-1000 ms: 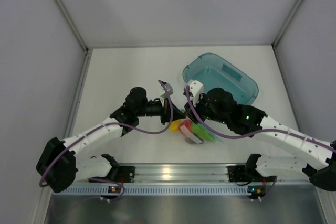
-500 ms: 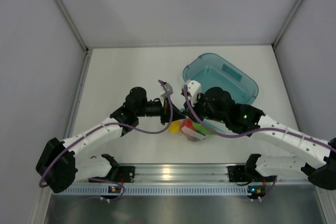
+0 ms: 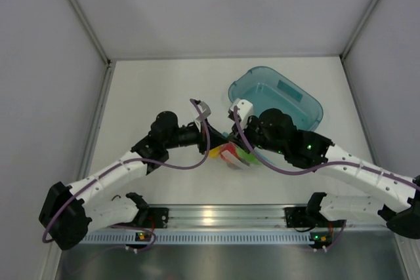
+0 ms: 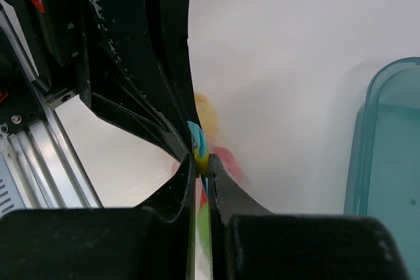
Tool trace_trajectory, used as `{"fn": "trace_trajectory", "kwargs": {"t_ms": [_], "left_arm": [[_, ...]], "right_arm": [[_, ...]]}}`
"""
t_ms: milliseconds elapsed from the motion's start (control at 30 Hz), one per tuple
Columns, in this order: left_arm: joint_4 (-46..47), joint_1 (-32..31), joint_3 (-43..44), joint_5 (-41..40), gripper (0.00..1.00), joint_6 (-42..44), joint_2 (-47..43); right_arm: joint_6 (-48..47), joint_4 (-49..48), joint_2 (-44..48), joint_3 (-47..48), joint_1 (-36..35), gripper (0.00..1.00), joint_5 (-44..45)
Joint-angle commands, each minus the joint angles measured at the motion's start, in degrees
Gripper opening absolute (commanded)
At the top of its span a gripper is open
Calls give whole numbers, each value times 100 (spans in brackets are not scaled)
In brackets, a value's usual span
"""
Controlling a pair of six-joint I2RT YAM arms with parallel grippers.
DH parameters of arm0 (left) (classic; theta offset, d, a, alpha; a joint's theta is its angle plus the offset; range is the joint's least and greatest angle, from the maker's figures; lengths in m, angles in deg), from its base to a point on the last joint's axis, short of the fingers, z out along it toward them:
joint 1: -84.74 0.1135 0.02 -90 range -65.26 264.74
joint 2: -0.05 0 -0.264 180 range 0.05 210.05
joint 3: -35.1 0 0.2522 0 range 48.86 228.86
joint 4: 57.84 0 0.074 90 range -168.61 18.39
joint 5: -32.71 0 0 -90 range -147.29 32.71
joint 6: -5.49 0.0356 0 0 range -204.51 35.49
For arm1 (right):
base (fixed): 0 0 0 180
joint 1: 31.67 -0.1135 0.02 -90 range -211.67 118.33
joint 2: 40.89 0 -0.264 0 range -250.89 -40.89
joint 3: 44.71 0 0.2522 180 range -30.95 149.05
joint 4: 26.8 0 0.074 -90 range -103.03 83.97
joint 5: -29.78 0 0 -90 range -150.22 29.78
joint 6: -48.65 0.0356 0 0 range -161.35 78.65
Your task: Open the zip-top bag and remove the fake food
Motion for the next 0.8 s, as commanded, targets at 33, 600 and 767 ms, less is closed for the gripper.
{"fn": "trace_trajectory", "kwargs": {"t_ms": [33, 600, 767], "left_arm": [[381, 2, -103, -959, 0, -75, -503], [-269, 160, -253, -4658, 0, -865, -979], [-287, 195, -218, -4978, 0, -1094, -794]], "right_arm": [[26, -75, 270, -160, -93, 0, 291], [755, 1014, 1105, -838, -93, 0, 706], [817, 1349, 1105, -873, -102, 0, 310]]}}
